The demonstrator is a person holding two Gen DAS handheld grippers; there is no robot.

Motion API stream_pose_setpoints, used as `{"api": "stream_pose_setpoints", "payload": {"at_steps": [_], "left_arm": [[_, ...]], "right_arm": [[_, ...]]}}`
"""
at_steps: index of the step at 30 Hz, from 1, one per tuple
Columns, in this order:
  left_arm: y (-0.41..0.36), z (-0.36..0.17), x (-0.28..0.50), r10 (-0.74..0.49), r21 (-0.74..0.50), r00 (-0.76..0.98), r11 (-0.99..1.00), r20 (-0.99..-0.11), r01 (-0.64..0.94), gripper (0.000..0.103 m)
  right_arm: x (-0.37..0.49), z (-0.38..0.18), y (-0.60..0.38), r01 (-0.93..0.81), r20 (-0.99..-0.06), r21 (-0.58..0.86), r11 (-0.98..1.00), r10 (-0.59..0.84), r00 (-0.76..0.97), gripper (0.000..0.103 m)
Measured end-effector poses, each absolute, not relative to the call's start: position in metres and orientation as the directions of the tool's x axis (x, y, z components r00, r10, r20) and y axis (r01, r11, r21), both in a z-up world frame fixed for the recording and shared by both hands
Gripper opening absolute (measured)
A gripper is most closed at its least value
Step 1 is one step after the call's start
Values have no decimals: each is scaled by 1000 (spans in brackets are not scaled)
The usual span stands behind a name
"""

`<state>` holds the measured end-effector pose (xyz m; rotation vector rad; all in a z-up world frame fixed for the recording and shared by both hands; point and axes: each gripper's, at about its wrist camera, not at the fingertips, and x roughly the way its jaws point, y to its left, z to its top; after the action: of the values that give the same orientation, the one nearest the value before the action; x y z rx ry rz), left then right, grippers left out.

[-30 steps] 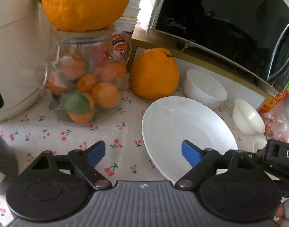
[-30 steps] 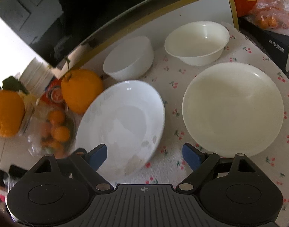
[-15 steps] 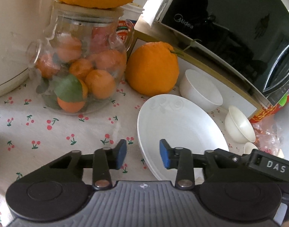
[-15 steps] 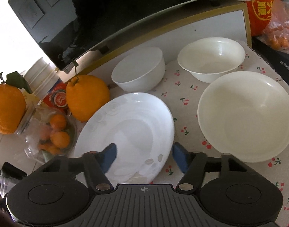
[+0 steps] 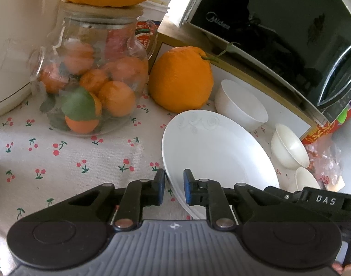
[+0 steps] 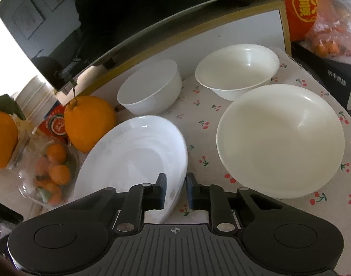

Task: Organize plates and bowls
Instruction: 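Move both tools to the plain white plate and close on its rim, then lower the plain white plate onto the blue plate stack with both tools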

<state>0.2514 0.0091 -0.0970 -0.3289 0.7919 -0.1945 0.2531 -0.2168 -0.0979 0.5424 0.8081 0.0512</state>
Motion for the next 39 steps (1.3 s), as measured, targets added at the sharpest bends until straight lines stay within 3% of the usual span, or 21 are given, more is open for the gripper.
{"api": "stream_pose_setpoints", "payload": {"at_steps": [23, 39], "left_arm": [[13, -67, 222, -304, -348, 708, 933, -638, 87, 15], [14, -47, 160, -313, -310, 726, 940, -613, 143, 16]], "right_arm": [[215, -56, -213, 128, -634, 461, 878, 225, 740, 18], [148, -34, -211, 97, -636, 423, 901, 219, 740, 18]]}}
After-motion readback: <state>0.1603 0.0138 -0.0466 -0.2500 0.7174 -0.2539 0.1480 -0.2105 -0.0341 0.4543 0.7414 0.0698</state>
